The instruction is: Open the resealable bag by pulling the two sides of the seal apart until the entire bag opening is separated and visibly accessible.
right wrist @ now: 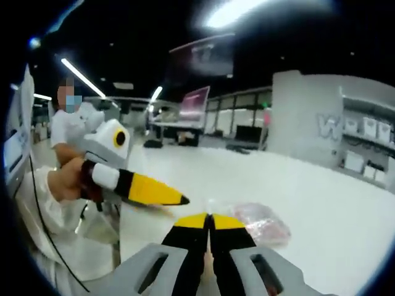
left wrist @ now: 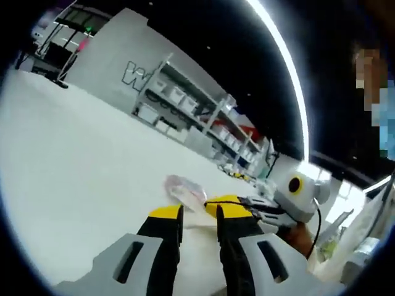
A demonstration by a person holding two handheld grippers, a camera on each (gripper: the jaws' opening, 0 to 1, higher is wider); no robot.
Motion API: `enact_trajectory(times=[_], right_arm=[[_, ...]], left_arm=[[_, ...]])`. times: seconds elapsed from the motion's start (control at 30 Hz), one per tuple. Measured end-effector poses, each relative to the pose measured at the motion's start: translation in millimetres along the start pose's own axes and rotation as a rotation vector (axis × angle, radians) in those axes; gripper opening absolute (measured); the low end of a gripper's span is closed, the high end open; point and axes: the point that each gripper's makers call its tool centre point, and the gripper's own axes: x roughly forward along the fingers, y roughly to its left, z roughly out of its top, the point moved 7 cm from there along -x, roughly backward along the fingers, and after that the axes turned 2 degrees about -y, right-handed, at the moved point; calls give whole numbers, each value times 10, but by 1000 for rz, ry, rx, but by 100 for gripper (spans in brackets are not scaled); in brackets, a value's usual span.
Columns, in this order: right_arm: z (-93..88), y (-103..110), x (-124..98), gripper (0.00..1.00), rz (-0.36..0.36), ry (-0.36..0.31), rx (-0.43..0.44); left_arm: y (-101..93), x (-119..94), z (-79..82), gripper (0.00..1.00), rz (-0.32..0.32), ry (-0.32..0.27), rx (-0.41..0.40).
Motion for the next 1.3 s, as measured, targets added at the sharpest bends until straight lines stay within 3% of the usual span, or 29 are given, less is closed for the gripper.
enact_trajectory(times=[0.13,0.23,0.43,0.53,0.87,0.97,1.3], right_arm=[[9,1,-10,0,6,-17,5],[16,7,-22,0,13,-30,4],[28,-14,-54,0,23,-60,33],[38,-28,-67,0,22,-74,52],[44,-33,-85,0,26,-87,65],[37,-23,-81,0,29,-79,58],[26,-11,-76,0,42,-68,46]], left_arm=[[-8,45,-13,18,38,18,45],[-63,75,-38,17,25,34,59],[-101,154,-52,22,11,50,-27],[-108,163,-58,22,-7,49,-123],[-82,160,-39,18,40,44,-122],[-89,159,-46,9,29,46,-135],[-144,151,-24,12,-5,41,-191]])
